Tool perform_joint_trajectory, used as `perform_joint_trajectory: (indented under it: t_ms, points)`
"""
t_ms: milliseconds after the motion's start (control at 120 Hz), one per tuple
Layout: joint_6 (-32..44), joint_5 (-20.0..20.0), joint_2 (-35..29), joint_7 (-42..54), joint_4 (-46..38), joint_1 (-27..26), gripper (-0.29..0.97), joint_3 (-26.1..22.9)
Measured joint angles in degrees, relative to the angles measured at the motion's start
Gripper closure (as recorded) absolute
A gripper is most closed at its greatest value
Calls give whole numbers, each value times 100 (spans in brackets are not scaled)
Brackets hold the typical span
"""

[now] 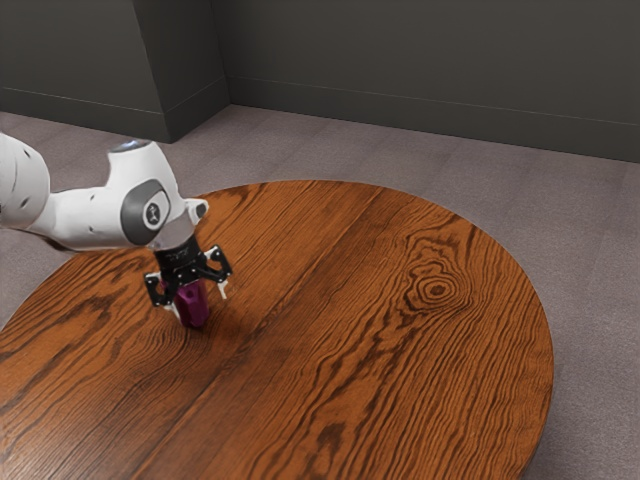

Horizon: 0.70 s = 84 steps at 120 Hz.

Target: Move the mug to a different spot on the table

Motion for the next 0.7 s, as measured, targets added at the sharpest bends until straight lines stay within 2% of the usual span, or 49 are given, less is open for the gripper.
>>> perform_joint_trajectory:
  t_ms: [100, 233, 450, 700]
  points:
    - [54, 30, 109, -263, 28, -135, 2, 155]
    - [236, 371, 154, -529, -42, -231, 3, 283]
    - [458, 960, 238, -821, -74, -352, 12, 294]
    - [946, 1103, 288, -1051, -312, -371, 23, 371]
